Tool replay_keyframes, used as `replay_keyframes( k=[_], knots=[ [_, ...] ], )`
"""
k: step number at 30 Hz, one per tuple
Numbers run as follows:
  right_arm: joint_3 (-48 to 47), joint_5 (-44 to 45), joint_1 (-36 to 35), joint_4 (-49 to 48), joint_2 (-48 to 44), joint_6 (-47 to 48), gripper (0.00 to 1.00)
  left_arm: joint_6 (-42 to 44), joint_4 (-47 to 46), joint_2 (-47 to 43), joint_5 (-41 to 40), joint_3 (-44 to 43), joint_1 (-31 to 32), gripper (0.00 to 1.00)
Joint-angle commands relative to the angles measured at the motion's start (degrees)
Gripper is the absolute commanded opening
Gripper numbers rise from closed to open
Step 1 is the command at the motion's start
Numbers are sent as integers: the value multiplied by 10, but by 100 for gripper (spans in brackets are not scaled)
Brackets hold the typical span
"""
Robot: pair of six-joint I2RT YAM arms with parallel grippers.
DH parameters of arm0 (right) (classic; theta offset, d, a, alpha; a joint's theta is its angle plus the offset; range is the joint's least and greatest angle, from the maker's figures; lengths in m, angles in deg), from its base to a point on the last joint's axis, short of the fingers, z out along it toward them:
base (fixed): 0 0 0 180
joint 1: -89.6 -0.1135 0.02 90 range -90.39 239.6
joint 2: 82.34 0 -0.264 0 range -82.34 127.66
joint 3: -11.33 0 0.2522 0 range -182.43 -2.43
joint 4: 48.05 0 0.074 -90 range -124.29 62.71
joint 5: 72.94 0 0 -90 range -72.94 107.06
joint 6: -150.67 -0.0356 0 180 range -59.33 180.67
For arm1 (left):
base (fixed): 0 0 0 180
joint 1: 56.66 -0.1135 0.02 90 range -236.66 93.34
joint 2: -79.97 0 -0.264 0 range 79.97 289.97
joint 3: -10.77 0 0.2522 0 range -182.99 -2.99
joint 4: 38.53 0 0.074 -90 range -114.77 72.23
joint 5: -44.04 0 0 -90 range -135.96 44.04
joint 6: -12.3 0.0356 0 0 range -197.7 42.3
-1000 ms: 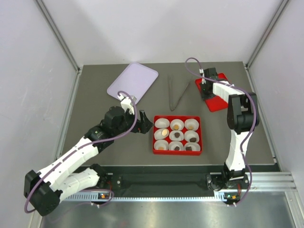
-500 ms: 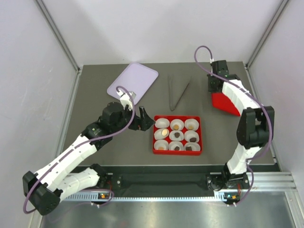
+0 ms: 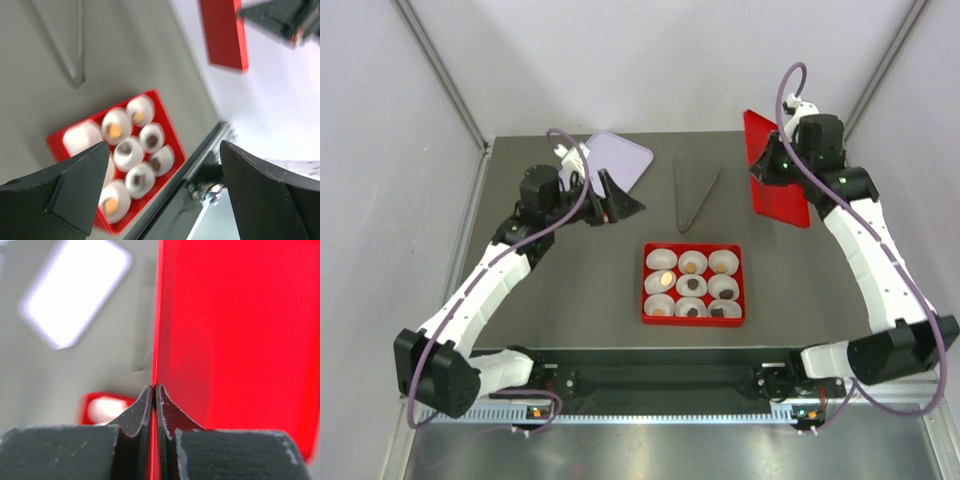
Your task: Pack the chocolate
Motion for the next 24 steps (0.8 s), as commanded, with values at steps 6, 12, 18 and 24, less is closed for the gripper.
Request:
replay_keyframes(
  k=[6,12,18,24],
  knots=[
    [-7,-180,-84,-118,-118,-124,0,-134,-323,96,247,-61,-68,98],
    [-14,-264,-90,-198,-140,-209,0,-266,-531,175,268,-73,-98,98],
    [-28,-316,-92,-265,-141,-280,0,-393,-801,305,254,-112,-97,97],
    [-76,-337,-99,-294,-119,-324,0,-613,-1078,478,200,-222,-87,93]
  ],
)
